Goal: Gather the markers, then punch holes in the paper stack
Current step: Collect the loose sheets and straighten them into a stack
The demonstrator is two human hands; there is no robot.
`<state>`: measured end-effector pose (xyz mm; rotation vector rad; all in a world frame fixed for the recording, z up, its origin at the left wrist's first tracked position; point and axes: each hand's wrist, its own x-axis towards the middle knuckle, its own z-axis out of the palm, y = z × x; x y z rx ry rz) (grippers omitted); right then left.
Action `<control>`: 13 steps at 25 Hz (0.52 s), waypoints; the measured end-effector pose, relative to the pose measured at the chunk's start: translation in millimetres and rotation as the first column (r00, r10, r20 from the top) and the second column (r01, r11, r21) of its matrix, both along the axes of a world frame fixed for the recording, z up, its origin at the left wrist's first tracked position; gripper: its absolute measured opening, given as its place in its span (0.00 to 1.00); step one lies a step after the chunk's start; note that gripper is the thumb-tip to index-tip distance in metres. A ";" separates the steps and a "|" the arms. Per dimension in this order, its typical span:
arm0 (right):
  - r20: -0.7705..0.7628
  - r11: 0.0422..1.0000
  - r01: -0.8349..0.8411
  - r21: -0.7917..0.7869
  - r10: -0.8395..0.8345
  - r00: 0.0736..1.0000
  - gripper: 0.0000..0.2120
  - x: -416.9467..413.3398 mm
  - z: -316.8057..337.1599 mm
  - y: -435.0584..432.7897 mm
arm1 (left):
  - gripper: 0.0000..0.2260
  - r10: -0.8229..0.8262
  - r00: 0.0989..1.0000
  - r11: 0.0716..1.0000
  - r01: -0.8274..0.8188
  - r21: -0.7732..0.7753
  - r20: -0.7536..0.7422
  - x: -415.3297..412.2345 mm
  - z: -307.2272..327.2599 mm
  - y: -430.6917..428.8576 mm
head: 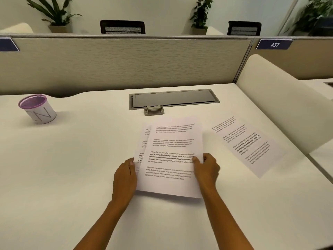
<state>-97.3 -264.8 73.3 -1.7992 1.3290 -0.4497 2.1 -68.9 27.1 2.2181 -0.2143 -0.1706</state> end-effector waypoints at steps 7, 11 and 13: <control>-0.537 0.962 -0.208 -0.177 0.082 0.840 0.24 46.5 -21.3 33.6 | 0.15 -0.009 0.999 0.999 0.007 0.032 0.053 -3.1 -2.4 -1.5; -0.524 0.973 -0.165 -0.160 0.058 0.849 0.25 62.8 -23.1 40.6 | 0.14 -0.004 0.997 1.000 0.002 0.028 0.074 -5.3 -3.2 -3.5; -0.469 0.988 -0.134 -0.082 0.080 0.879 0.28 66.0 -23.0 35.2 | 0.14 -0.006 0.998 0.999 0.003 0.038 0.070 -4.5 -2.8 -4.2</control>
